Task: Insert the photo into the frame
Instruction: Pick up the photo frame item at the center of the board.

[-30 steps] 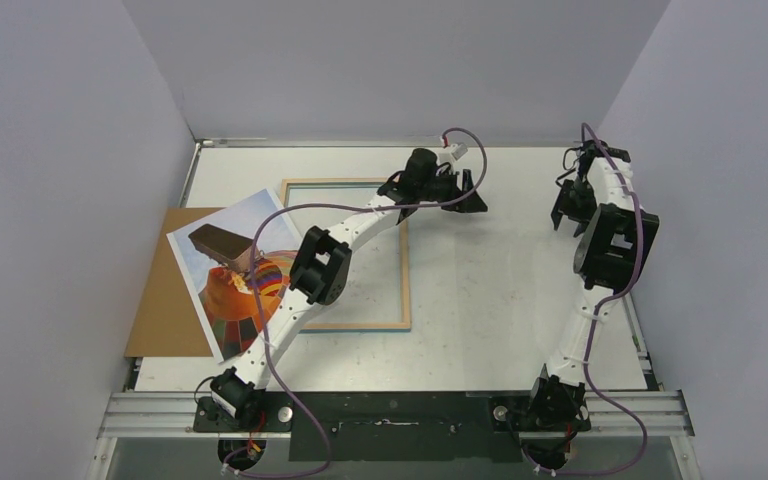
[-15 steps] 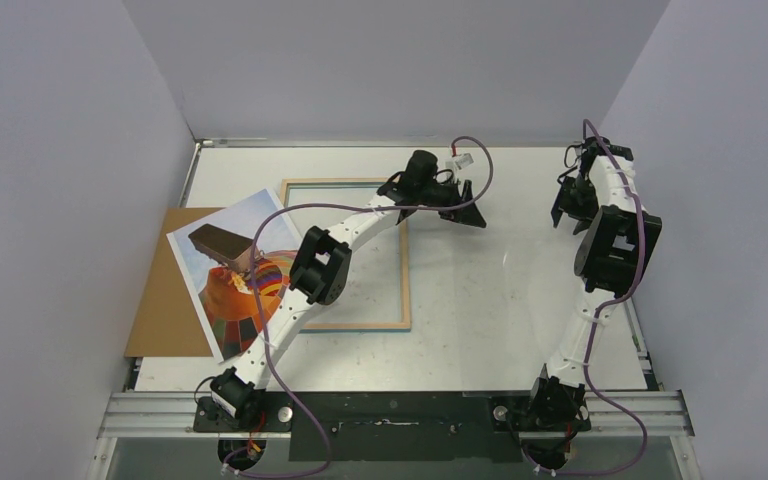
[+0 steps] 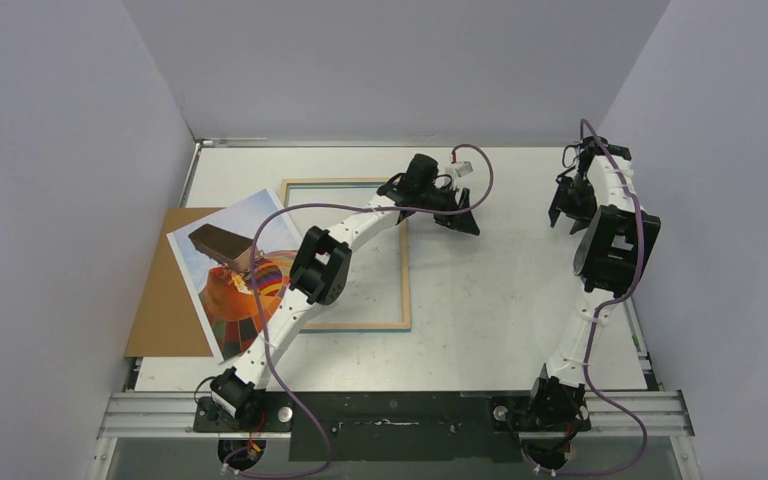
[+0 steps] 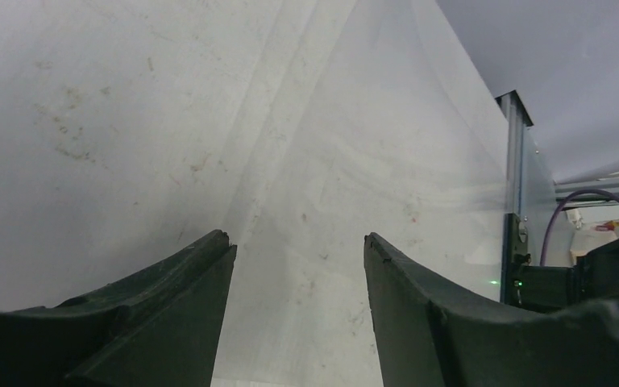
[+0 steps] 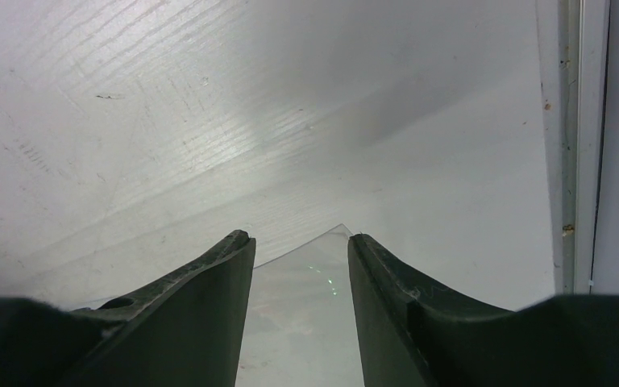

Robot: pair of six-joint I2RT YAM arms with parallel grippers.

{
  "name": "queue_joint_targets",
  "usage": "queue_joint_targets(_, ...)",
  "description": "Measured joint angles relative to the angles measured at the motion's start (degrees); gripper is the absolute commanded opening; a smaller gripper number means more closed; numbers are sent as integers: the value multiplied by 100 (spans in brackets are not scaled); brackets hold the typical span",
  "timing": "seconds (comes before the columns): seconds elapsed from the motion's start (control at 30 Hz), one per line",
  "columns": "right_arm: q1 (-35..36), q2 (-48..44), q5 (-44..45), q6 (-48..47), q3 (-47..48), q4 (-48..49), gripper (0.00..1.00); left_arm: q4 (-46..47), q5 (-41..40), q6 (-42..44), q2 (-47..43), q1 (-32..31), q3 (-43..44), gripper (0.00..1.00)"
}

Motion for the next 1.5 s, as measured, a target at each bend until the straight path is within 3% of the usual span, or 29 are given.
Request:
queue_joint_targets(0.23,4,-22,0,2,-118,63,46,-129,-463,42,0,33,-236,68)
queue_joint_targets(0.57,-13,-24,4,35,-166,142,46,205,-85,-199,-42,79,-601,24)
queue_joint_targets(0.7,-28,-24,4,68,-166,142,48,234,282,-236,-42,98,-750,0)
queue_joint_targets(0.83,-35,-24,22,125,-216,188,64,299,496,-319,-44,116,-754,0)
queue_joint_targets(1.0,-68,-92,70,199,-514,503,74,291,358,-575,-46,197,-754,0)
queue_joint_targets(1.3,-120,-476,-1001,363,-890,1080,76,286,-168,-1250,-109,723,-739,0)
queue_joint_targets(1.5,-118,-796,-1440,595,-1550,1965,76,205,-203,-1495,-210,885,-660,0)
